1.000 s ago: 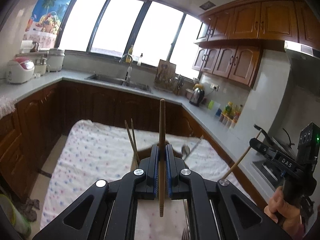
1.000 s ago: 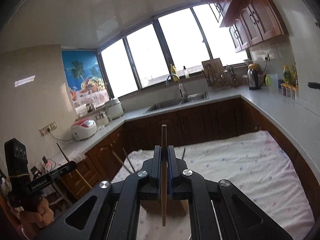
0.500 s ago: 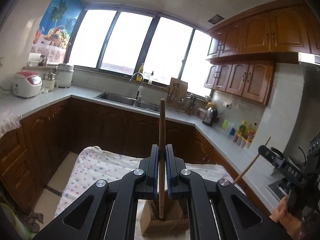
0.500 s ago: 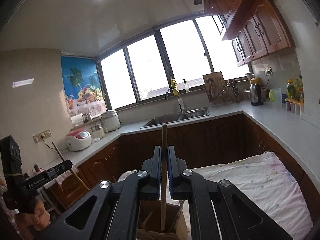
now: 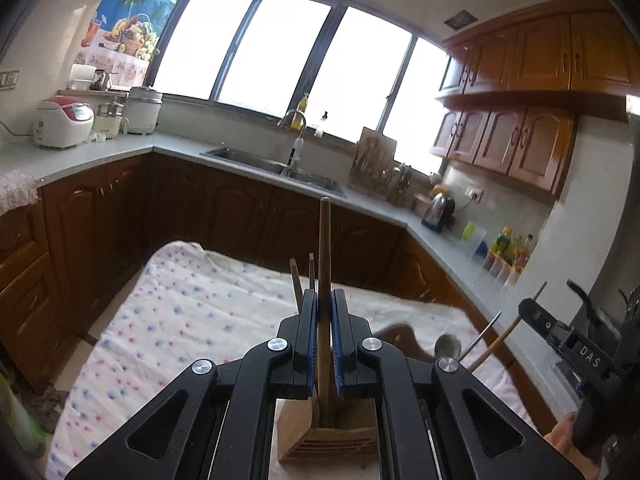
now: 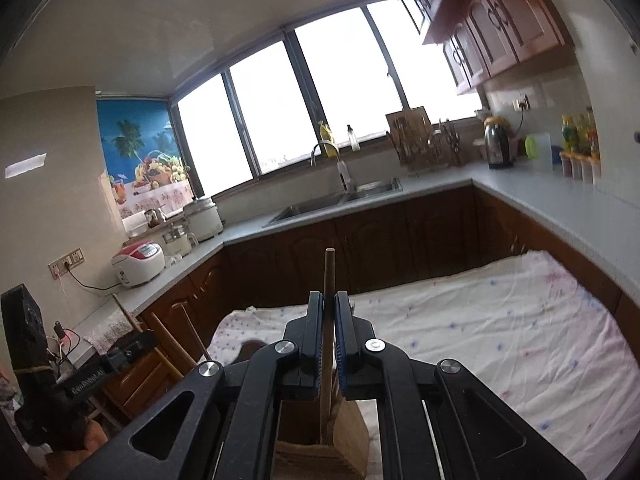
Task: Organize utensils
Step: 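Lower the wooden chopstick into the holder and open the left tool while the right tool releases its chopstick, then move both open tools back over the remaining utensils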
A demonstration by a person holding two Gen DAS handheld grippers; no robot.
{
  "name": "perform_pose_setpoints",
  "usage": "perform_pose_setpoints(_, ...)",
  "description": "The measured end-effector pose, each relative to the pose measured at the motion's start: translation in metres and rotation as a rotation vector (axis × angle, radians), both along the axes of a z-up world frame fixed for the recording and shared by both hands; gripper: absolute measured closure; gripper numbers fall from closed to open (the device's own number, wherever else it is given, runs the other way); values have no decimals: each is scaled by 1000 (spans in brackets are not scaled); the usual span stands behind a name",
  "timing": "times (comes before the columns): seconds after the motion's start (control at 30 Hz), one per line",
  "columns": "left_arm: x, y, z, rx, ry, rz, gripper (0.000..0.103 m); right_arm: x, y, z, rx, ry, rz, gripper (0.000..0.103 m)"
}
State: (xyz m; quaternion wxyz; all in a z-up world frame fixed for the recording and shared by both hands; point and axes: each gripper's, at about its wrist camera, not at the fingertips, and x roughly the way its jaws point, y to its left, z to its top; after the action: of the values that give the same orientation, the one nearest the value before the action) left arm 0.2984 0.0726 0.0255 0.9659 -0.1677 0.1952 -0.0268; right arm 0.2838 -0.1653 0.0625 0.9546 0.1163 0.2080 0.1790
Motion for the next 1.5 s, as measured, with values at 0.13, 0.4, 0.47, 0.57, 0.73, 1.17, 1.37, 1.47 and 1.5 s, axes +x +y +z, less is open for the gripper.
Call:
perform_pose_setpoints(0.13, 13, 3, -5, 2, 42, -12, 98, 4, 3, -14, -9, 49, 3, 97)
perform_pose_setpoints(0.4, 20, 0, 1, 47, 73, -29, 97, 7, 3, -16, -14, 70, -6, 96)
perform_pose_setpoints(0.47, 20, -1, 5, 49, 76, -32, 97, 7, 3, -16, -13, 73, -4, 96)
perform_pose_setpoints(0.57, 19, -2, 5, 50, 77, -36, 97, 8, 3, -15, -17, 77, -1, 96)
perform_pose_setpoints(0.73, 22, 0, 0, 57, 89, -37, 96, 10, 2, -15, -12, 88, 6, 92)
perform_pose_setpoints(1.17, 3, 4, 7, 42, 92, -7, 50, 1, -19, -8, 65, 88, 12, 22)
perform_pose_setpoints(1.37, -23, 5, 12, 47, 85, 25, 18, -16, -29, 0, 89, 70, 33, 8)
perform_pose_setpoints(1.47, -40, 1, 13, 61, 84, 21, 15, -30, -35, 3, 89, 65, 41, 7)
perform_pose_setpoints(1.5, -44, 1, 14, 65, 81, 16, 14, -36, -37, 3, 91, 64, 42, 6)
